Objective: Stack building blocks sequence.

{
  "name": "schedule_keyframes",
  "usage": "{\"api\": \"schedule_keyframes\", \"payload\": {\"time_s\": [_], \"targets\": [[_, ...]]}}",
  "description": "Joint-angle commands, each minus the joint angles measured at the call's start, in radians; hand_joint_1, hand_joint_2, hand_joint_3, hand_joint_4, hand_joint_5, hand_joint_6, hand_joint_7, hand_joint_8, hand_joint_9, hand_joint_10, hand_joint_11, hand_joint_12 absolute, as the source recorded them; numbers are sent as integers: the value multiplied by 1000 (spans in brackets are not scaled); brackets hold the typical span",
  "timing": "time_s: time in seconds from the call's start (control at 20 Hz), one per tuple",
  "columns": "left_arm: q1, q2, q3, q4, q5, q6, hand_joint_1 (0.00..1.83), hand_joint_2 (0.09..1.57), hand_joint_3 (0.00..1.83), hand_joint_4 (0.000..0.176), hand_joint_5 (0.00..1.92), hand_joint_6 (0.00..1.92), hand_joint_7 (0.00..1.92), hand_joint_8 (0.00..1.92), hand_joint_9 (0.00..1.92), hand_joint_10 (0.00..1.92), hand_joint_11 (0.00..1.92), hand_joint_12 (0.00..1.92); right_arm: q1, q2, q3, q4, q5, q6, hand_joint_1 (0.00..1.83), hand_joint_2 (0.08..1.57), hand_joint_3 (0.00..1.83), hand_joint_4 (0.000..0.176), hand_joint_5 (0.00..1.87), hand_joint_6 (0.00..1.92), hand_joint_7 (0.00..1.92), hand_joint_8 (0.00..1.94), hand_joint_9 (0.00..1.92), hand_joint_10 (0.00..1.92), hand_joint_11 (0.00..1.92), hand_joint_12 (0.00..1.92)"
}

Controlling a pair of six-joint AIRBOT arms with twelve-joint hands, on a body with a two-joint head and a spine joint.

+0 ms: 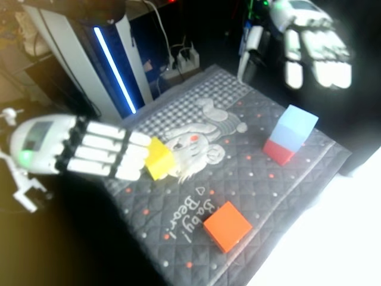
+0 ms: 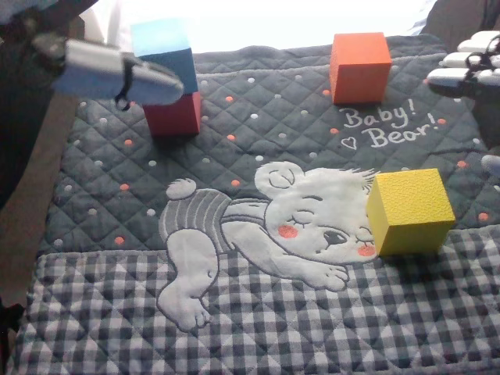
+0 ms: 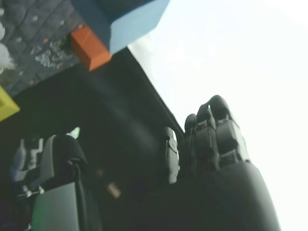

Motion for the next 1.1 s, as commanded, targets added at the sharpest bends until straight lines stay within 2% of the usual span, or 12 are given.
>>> {"api": "schedule_keyframes", "payload": {"time_s": [0.0, 0.2, 0.25, 0.3, 0.35, 0.45, 0.5, 0.65, 0.7, 0.85, 0.95, 1.05], "targets": [[18, 21, -23, -32, -217, 1, 737, 879, 0, 176, 98, 0, 17, 1, 17, 3, 0, 396, 20, 0, 5, 17, 110, -3, 657, 1228, 0, 66, 220, 0, 199, 0, 189, 0, 240, 0], [253, 115, -134, -100, -424, -68, 728, 817, 0, 176, 162, 2, 53, 2, 30, 2, 0, 455, 92, -28, 15, -69, 18, 10, 754, 1123, 0, 72, 260, 1, 248, 1, 205, 1, 192, 9], [298, 123, -135, -100, -459, -131, 737, 807, 0, 140, 183, 9, 71, 7, 41, 6, 0, 446, 107, -37, 21, -96, -4, 27, 719, 1078, 0, 116, 231, 0, 210, 0, 194, 0, 226, 23], [342, 130, -135, -98, -491, -194, 737, 807, 0, 140, 183, 9, 71, 7, 41, 6, 0, 446, 120, -46, 26, -117, -25, 40, 719, 1078, 0, 116, 231, 0, 210, 0, 194, 0, 226, 23], [384, 137, -140, -102, -519, -230, 785, 790, 0, 117, 198, 1, 84, 1, 61, 3, 0, 367, 126, -56, 30, -127, -46, 43, 759, 1090, 0, 82, 170, 0, 109, 0, 63, 0, 50, 0], [415, 138, -149, -120, -525, -230, 785, 783, 1, 135, 189, 2, 85, 3, 45, 8, 0, 90, 127, -69, 40, -133, -71, 57, 697, 1033, 0, 121, 145, 0, 97, 0, 51, 0, 39, 4], [429, 134, -151, -132, -527, -230, 832, 782, 0, 121, 213, 8, 88, 3, 38, 7, 0, 17, 128, -79, 52, -138, -85, 75, 704, 998, 0, 162, 110, 0, 81, 0, 52, 0, 59, 11], [450, 119, -147, -142, -525, -249, 812, 800, 7, 110, 219, 7, 98, 5, 48, 10, 10, 5, 139, -114, 74, -157, -155, 94, 754, 985, 0, 173, 66, 0, 60, 0, 65, 4, 72, 15], [451, 114, -143, -142, -521, -256, 811, 799, 5, 128, 209, 1, 90, 1, 43, 6, 14, 7, 148, -133, 87, -173, -185, 105, 811, 966, 0, 176, 49, 0, 59, 3, 92, 12, 67, 13], [452, 106, -131, -141, -519, -277, 805, 824, 2, 121, 159, 2, 89, 3, 83, 7, 2, 410, 161, -168, 114, -186, -224, 119, 756, 960, 0, 145, 81, 18, 23, 7, 11, 4, 11, 5], [451, 98, -122, -141, -521, -285, 821, 842, 4, 93, 194, 4, 140, 9, 130, 13, 0, 533, 166, -184, 130, -185, -254, 119, 745, 938, 0, 97, 97, 2, 40, 2, 84, 9, 173, 101], [451, 92, -117, -141, -520, -286, 819, 854, 4, 97, 194, 1, 151, 4, 133, 7, 0, 575, 167, -192, 142, -185, -280, 119, 796, 945, 0, 88, 109, 0, 132, 2, 199, 0, 144, 585]]}}
